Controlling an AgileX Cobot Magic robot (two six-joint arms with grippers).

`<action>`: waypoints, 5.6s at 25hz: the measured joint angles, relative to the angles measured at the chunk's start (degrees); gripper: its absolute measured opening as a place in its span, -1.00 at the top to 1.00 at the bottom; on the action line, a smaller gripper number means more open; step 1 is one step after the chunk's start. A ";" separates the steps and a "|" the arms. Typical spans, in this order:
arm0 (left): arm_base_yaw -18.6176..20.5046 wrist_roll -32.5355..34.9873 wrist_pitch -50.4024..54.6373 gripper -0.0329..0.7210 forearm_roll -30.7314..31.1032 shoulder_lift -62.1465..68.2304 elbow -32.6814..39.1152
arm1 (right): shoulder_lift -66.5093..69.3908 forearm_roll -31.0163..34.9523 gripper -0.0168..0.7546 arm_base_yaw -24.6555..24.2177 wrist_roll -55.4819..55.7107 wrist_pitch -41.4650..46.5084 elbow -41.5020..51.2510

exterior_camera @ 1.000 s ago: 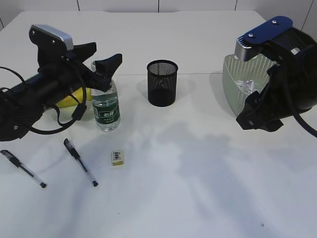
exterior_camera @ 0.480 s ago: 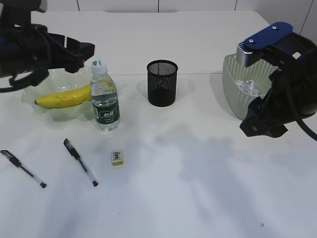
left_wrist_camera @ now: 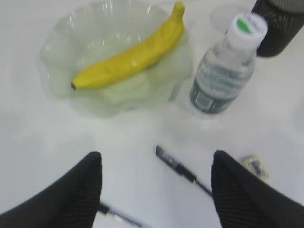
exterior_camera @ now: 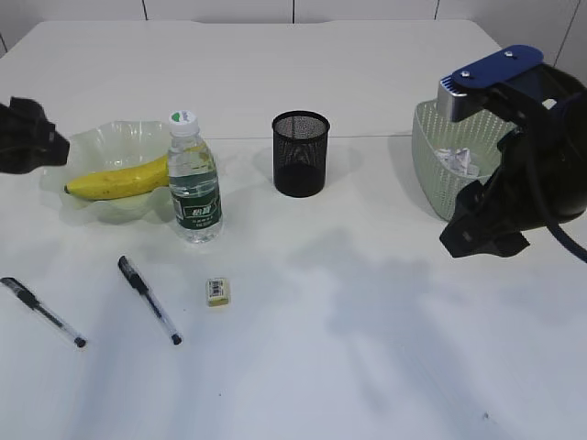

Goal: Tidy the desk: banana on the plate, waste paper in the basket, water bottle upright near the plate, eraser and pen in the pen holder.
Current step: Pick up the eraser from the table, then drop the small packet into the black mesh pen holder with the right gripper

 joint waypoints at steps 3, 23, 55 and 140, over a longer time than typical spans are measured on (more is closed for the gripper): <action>1.68 0.00 8.09 -0.42 -4.03 -0.03 -0.25 | -0.04 0.32 -0.33 0.00 0.71 1.04 -1.82; 15.33 0.00 13.80 -0.42 -15.57 -5.25 9.83 | 19.16 5.91 -0.32 7.60 11.43 16.19 -31.37; 15.33 0.00 17.71 -0.42 -14.90 -9.54 10.88 | 57.97 -2.21 -0.32 21.13 48.09 22.75 -63.30; 15.33 0.00 17.87 -0.42 -14.74 -9.54 10.88 | 42.13 -14.54 0.58 6.15 40.74 22.89 -53.47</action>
